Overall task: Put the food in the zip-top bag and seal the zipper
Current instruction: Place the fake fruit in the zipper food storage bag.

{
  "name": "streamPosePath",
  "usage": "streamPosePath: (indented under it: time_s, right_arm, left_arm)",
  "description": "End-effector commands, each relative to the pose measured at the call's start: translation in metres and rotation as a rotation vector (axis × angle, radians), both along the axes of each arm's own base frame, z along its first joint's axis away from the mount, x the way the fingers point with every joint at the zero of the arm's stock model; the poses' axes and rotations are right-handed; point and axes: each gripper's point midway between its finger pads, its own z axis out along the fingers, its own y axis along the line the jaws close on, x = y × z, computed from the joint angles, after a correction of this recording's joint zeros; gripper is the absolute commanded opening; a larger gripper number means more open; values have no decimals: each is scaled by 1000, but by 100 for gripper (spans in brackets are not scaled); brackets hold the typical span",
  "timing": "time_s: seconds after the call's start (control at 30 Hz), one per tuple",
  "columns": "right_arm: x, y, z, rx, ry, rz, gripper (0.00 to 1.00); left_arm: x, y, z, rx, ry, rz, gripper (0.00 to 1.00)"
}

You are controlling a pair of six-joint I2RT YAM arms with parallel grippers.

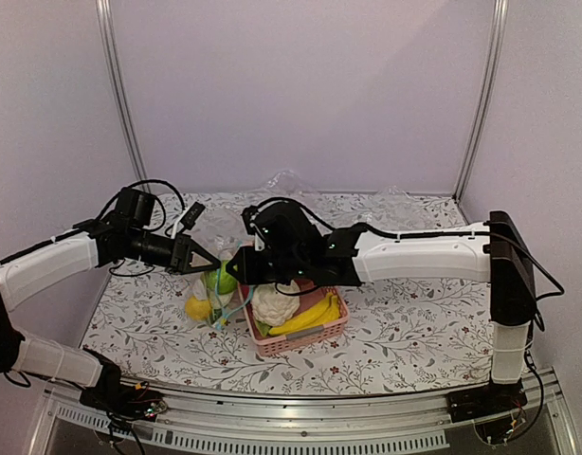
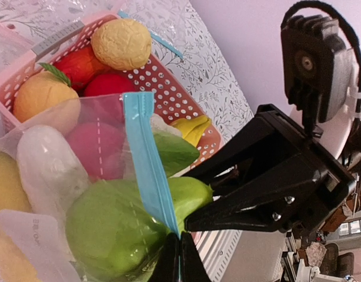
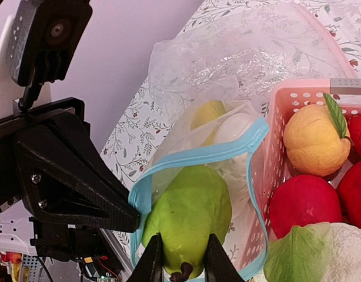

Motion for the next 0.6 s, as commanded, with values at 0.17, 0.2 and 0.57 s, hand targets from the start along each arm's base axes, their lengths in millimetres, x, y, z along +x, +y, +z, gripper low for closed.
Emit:
streamPosePath:
  time_s: [0.17, 0.2, 0.57]
  right_arm:
    - [12, 11, 24, 135, -28, -35, 18]
    - [12, 14, 26, 152, -26, -30, 19]
    - [20, 23, 14, 193, -2, -37, 19]
  left_arm:
    - [-5, -17, 16, -108, 9, -37, 0]
    - [-5, -20, 18, -125, 11, -39, 0]
    - [-7, -35, 37, -190, 30, -2, 0]
